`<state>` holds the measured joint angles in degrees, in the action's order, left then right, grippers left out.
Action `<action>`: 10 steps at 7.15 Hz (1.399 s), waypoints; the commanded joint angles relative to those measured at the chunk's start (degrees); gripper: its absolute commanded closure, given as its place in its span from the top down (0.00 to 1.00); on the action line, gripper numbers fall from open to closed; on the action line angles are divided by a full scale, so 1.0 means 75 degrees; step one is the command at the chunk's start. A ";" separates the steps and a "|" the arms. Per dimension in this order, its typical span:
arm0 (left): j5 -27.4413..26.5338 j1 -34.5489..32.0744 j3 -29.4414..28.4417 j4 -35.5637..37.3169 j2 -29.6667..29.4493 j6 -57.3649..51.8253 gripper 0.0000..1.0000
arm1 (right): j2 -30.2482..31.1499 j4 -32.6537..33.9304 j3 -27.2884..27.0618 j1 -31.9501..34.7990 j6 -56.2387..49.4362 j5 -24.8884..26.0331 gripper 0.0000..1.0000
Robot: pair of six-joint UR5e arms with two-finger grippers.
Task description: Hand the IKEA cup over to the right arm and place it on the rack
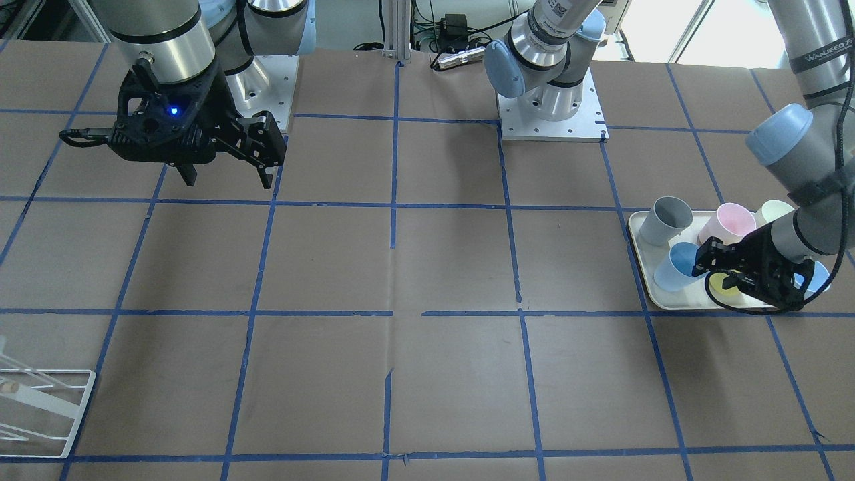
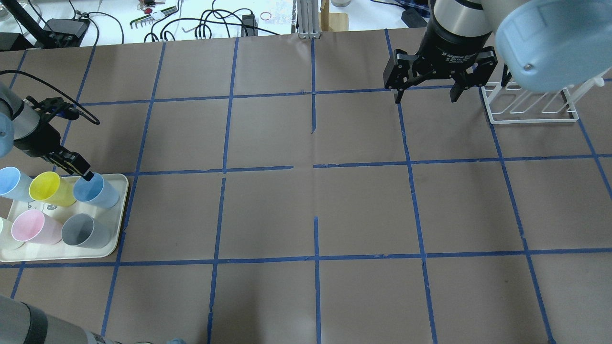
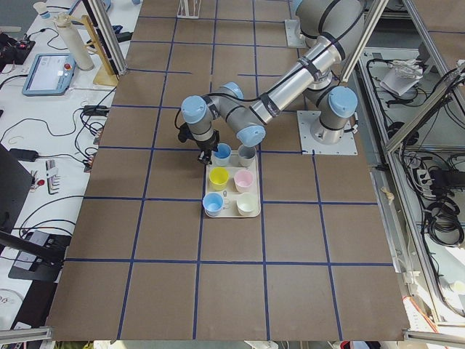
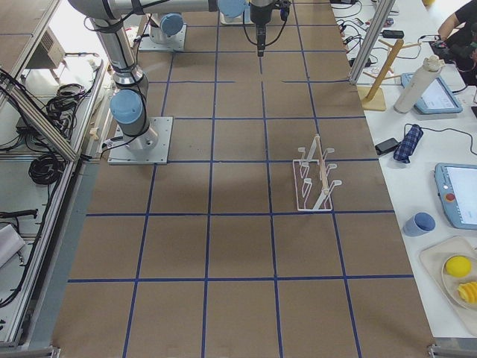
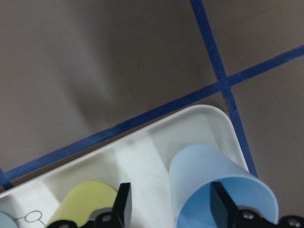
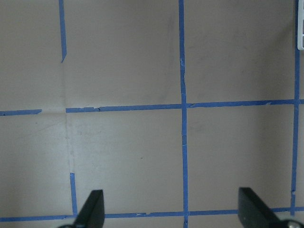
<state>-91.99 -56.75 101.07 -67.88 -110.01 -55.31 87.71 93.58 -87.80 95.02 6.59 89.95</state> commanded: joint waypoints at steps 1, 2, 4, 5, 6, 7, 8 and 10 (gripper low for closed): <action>0.0007 -0.0003 -0.0023 -0.0020 -0.0027 0.0004 0.60 | 0.0000 -0.0009 0.0000 0.0011 0.0012 0.0006 1.00; 0.0019 -0.0015 -0.0023 -0.0032 -0.0027 0.0004 0.59 | 0.0000 -0.0009 0.0000 -0.0001 0.0000 0.0018 1.00; 0.0019 -0.0015 -0.0024 -0.0020 -0.0039 0.0028 0.42 | 0.0000 -0.0009 0.0000 0.0011 0.0012 0.0006 1.00; 0.0031 -0.0015 0.0000 -0.0090 -0.0039 0.0028 0.27 | 0.0000 -0.0009 0.0000 0.0011 0.0012 0.0006 1.00; 0.0054 -0.0015 0.0000 -0.0264 -0.0039 0.0028 0.00 | 0.0000 -0.0009 0.0000 -0.0001 0.0012 0.0006 1.00; 0.0054 -0.0015 -0.0012 -0.0336 -0.0039 0.0028 0.00 | -0.0012 -0.0009 0.0000 -0.0001 0.0012 0.0006 1.00; 0.0054 -0.0027 -0.0023 -0.0453 -0.0027 0.0074 0.00 | -0.0012 -0.0032 -0.0012 -0.0024 0.0012 0.0029 1.00; 0.0577 -0.0073 -0.0210 -0.0989 0.0205 0.0237 0.00 | -0.0012 -0.0032 0.0000 -0.0013 0.0012 0.0030 1.00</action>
<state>-90.45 -57.15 100.19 -72.78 -109.73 -54.33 87.63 93.36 -87.86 94.88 6.68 90.15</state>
